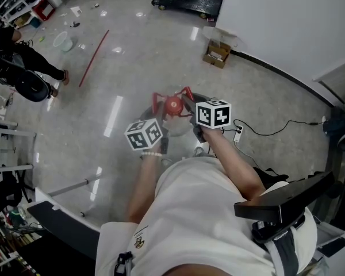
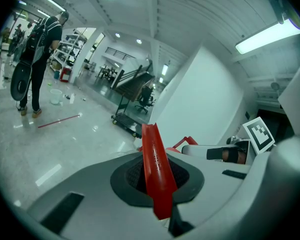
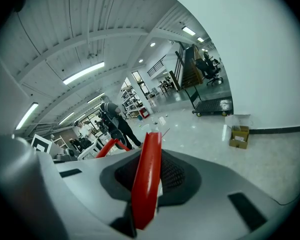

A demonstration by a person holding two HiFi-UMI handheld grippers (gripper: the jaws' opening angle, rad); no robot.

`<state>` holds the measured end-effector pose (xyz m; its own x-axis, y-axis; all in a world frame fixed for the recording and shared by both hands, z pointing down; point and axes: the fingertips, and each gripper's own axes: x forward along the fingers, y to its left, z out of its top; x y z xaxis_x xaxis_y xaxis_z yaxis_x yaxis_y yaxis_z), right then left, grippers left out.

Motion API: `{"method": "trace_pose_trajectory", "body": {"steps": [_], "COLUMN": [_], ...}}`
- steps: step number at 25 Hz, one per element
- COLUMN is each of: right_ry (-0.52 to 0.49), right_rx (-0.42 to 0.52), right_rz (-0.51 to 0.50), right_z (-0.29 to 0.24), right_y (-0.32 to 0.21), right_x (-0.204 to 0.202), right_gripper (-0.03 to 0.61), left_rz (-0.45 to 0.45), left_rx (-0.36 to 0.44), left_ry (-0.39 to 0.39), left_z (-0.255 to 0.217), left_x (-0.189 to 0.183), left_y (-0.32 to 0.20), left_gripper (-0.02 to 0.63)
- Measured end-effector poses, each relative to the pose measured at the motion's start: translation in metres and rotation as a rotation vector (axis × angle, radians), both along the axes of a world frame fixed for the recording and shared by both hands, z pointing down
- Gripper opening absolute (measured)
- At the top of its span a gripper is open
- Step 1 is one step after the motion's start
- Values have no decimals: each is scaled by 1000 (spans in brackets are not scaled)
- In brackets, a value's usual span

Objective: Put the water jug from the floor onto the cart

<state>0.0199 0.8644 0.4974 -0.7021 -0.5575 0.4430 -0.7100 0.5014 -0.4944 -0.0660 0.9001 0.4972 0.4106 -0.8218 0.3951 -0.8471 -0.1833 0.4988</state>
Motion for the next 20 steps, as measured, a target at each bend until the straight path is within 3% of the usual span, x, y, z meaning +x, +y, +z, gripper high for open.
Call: {"method": "trace_pose_trajectory", "body": {"steps": [20], "right_ry": [-4], "right_rx": [0], "right_rz": [4], "right_z": [-1], "right_y": [-8], "right_x": [-9], "right_gripper": [71], "left_rz": [6], "left_rx": [6], "left_ry": [16], "left_z": [-1], "left_x": [-7], "left_y": [-6], "left_gripper": [14]}}
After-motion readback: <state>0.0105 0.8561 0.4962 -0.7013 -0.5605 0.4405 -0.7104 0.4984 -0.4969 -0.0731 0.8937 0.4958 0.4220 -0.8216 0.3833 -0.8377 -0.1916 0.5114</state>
